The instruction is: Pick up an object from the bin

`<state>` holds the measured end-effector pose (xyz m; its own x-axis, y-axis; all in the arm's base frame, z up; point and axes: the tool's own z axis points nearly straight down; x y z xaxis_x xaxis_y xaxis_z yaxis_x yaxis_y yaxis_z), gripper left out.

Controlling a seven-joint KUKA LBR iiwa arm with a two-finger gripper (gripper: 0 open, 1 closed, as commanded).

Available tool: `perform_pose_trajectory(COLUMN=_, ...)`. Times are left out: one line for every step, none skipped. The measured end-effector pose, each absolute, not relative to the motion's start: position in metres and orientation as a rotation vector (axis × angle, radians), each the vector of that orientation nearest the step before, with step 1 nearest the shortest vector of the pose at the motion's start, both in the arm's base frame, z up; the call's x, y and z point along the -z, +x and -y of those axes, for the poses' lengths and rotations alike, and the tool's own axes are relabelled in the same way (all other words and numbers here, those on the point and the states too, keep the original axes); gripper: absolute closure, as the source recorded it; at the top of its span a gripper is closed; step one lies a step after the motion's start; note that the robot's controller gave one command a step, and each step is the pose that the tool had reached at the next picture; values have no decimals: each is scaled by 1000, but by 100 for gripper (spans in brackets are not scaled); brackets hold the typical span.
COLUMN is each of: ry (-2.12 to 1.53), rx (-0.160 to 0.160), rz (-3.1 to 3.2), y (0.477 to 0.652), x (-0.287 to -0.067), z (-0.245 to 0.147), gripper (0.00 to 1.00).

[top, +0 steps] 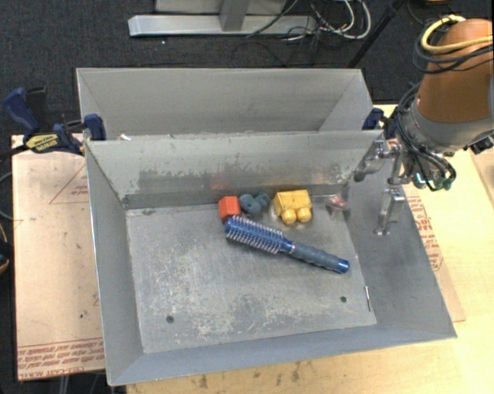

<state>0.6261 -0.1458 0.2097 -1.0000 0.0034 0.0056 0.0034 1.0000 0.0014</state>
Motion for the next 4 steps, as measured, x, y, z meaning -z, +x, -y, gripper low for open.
perform_pose_trajectory(ry=59, rx=-1, rz=3161, y=625, x=-98, z=72, gripper=0)
perform_pose_trajectory(ry=131, rx=5, rz=3146, y=615, x=-103, z=7, gripper=0)
perform_pose_trajectory(ry=104, rx=4, rz=3143, y=619, x=-100, z=-24, gripper=0)
perform_pose_trajectory(ry=-94, rx=5, rz=3147, y=625, x=-74, z=-24, gripper=0)
